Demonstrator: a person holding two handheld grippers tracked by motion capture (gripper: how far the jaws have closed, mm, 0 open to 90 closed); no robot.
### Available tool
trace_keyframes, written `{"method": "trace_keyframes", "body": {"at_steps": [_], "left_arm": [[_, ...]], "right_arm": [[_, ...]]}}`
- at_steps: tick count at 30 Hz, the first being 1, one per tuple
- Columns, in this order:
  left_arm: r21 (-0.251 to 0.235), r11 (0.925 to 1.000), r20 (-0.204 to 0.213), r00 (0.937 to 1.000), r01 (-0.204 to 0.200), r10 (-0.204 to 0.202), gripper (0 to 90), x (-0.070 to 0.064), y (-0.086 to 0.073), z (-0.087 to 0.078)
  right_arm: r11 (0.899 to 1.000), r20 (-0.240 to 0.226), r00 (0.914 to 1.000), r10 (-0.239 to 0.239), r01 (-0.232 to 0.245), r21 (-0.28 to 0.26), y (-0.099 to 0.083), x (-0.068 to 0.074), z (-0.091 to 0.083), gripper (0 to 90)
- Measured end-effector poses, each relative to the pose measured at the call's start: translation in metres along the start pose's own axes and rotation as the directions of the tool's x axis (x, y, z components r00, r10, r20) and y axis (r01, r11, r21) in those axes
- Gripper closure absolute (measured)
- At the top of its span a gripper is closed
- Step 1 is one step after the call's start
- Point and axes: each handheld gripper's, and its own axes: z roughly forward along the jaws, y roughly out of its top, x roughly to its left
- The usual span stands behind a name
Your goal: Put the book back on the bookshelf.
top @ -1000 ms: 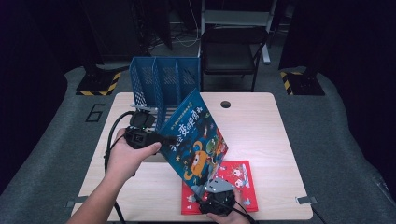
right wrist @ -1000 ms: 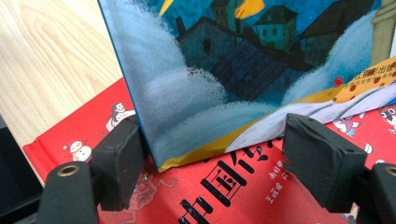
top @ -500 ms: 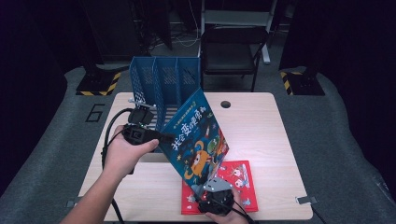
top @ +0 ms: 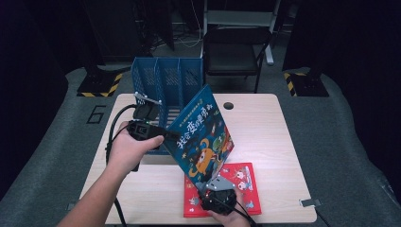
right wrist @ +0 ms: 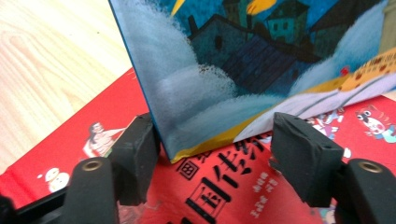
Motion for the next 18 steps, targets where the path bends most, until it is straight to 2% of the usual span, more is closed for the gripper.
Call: {"method": "trace_keyframes", "body": {"at_steps": [4, 7, 8, 12, 15, 18], "left_arm": [[0.006, 1.0, 0.0, 1.0, -0.007, 0.007, 81.6, -0.002, 0.005, 0.0], [0.006, 0.9999, -0.007, 0.9999, -0.011, 0.011, 81.5, -0.004, 0.009, -0.001], [0.008, 0.9999, -0.007, 0.9999, -0.008, 0.008, 81.5, -0.005, 0.01, -0.002], [0.016, 0.9997, -0.013, 0.9998, -0.017, 0.017, 81.4, -0.008, 0.018, -0.005], [0.026, 0.9993, -0.02, 0.9994, -0.026, 0.026, 81.4, -0.012, 0.024, -0.008], [0.026, 0.999, -0.027, 0.9989, -0.036, 0.037, 81.4, -0.015, 0.031, -0.013]], "right_arm": [[0.999, -0.013, 0.9994, 0.033, -0.033, -0.006, 0.002, -0.005, 0.001, 35.1], [1.0, -0.011, 0.9997, 0.02, -0.02, -0.011, 0.004, -0.009, 0.0, 36.3], [0.999, -0.018, 0.9991, 0.04, -0.04, -0.014, 0.004, -0.008, 0.0, 36.4], [0.999, -0.028, 0.999, 0.035, -0.036, -0.013, 0.01, -0.011, 0.0, 36.4], [0.997, -0.035, 0.9977, 0.058, -0.06, -0.039, 0.014, -0.011, -0.001, 36.9], [0.996, -0.039, 0.9974, 0.061, -0.063, -0.061, 0.019, -0.012, -0.002, 37.6]]}}
